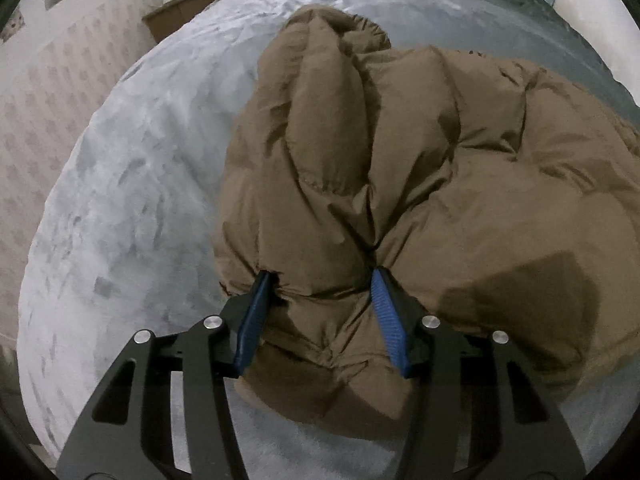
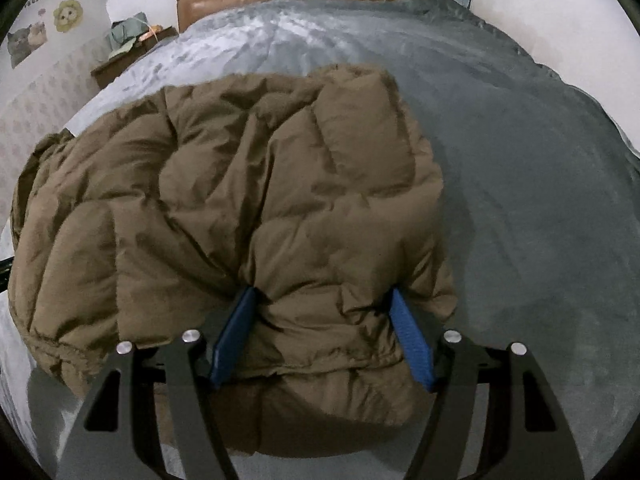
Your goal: Fold large clothes
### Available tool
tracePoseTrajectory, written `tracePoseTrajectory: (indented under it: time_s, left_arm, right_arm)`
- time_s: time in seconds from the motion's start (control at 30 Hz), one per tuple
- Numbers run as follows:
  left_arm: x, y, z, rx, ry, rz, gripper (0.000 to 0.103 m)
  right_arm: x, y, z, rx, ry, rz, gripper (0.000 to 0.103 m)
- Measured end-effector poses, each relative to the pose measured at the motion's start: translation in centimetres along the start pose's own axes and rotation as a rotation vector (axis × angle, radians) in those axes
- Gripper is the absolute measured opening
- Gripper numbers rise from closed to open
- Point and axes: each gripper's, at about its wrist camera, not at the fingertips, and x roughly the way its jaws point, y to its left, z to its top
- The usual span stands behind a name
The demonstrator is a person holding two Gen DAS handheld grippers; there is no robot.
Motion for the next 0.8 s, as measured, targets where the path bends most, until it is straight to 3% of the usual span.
tracePoseTrajectory:
  time_s: [0.37, 0.8]
  left_arm:
    - [1.3, -1.7, 0.1, 0.047, -0.003, 0.055, 0.053]
    - [1.9, -2.9, 0.3, 0.057, 0.001, 0.069, 0.054]
  right_arm:
    - [1.0, 0.2, 0.1, -0.008, 0.030, 0.003, 0.071]
    - [1.5, 0.4, 0.1, -0.013, 0.030, -0.008, 0.073]
